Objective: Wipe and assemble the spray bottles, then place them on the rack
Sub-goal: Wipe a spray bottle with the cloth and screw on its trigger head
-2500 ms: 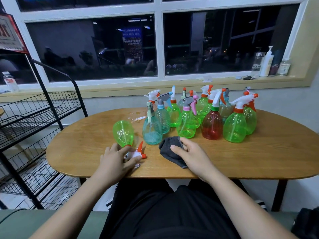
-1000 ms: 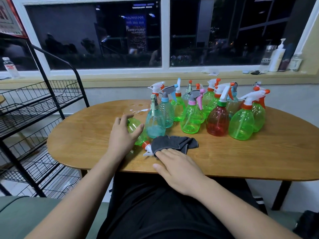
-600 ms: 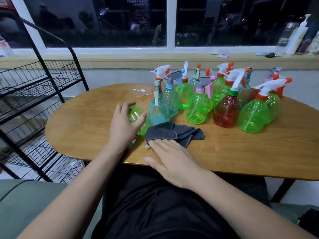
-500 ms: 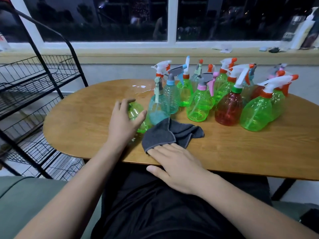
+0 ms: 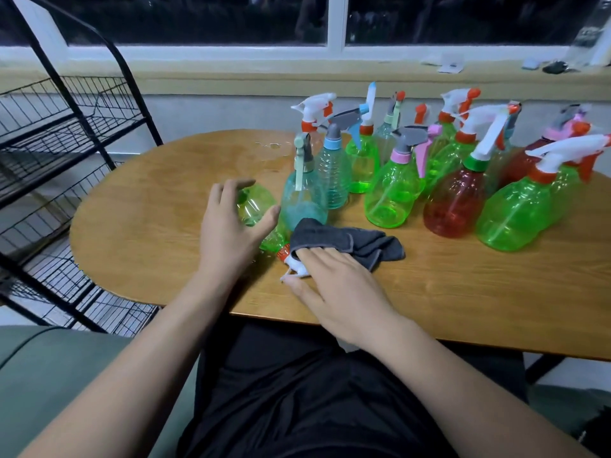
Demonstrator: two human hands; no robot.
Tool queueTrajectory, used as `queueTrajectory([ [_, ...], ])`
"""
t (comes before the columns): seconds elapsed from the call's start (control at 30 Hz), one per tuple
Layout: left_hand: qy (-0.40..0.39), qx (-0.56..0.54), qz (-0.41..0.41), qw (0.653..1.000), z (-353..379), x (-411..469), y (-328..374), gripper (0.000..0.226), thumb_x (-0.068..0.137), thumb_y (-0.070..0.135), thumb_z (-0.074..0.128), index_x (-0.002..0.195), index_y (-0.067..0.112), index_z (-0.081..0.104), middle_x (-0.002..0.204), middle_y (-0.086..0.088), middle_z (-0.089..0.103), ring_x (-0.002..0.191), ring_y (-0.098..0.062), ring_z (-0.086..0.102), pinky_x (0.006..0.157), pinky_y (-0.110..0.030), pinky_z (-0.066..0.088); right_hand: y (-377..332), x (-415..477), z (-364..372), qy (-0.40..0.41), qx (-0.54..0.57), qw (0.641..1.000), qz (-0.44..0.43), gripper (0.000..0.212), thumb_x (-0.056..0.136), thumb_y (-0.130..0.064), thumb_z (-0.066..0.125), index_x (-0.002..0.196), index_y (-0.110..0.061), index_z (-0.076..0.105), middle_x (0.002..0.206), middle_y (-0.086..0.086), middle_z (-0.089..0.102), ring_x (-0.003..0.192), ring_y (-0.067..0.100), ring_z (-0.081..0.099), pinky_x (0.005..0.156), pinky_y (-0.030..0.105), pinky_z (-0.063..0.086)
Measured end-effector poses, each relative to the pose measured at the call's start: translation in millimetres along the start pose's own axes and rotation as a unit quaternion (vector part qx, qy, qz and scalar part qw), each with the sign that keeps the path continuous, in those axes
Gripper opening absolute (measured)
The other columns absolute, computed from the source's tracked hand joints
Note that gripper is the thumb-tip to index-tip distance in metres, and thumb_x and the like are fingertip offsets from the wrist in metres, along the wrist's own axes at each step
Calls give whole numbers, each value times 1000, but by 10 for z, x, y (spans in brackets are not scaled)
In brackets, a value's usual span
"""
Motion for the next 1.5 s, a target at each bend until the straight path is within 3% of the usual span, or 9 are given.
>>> queueTrajectory([
  [0.2,1,6,-7,1000,-26,5,1,56,88,48,79,135,24,60,126,2,59,113,-3,54,91,-12,38,105,0,-24,43,138,988,50,28,108,-44,53,126,-24,57,121,-13,63,116,14,59,91,36,50],
  [0.37,-2,21,-7,1000,-17,-9,33,57,89,47,79,136,22,59,129,2,59,115,-3,53,90,-16,39,283,-102,-113,65,255,959,100,48,100,-33,73,146,-23,65,140,-23,63,133,-11,53,108,7,38],
  [0.53,-3,20,-5,1000,34,44,46,57,88,46,78,135,20,60,127,1,58,112,0,50,88,-8,36,411,-115,-102,85,231,965,92,40,98,-27,76,137,-21,70,133,-22,66,128,-8,57,108,17,44],
  [0.77,13,8,-2,1000,145,192,9,59,89,42,80,137,14,58,129,-5,56,119,-10,55,98,-16,40,473,250,-135,29,287,950,122,69,99,-46,72,160,-33,45,155,-23,52,144,-9,43,116,16,36],
  [0.9,29,10,4,1000,184,282,-11,61,90,38,81,137,9,56,129,-8,53,118,-6,49,100,-6,34,489,385,-158,18,362,924,124,73,101,-44,71,164,-30,38,163,-19,44,148,-11,37,123,25,34],
  [1.07,38,26,-1,999,194,322,-52,60,92,39,78,137,6,55,129,-10,54,117,-3,45,99,-2,31,499,302,-139,36,253,960,112,57,104,-40,65,158,-28,50,154,-19,55,142,-9,45,111,6,33],
  [1.2,37,27,-2,999,187,328,-70,61,93,40,77,138,5,54,129,-9,53,117,-4,45,101,-3,31,535,293,-153,54,218,968,115,50,103,-35,67,152,-26,58,145,-18,62,133,-9,50,109,8,38],
  [1.4,63,13,3,998,167,379,-77,60,93,36,77,137,2,53,128,-13,50,117,-7,45,103,-8,33,394,497,-166,32,207,975,76,66,104,-41,65,164,-29,39,156,-24,44,139,-20,28,111,-2,17],
  [1.5,72,10,2,997,169,433,-118,61,94,34,78,139,3,52,129,-14,49,119,-10,46,106,-16,38,356,598,-152,16,163,985,56,70,106,-42,60,167,-27,29,166,-17,38,148,-12,25,113,0,8],
])
Point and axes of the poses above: each hand's wrist, its own x-axis towards the middle knuckle, its own z-axis out of the palm, y = z × x, the point moved 1 cm from there along x, towards the middle knuckle
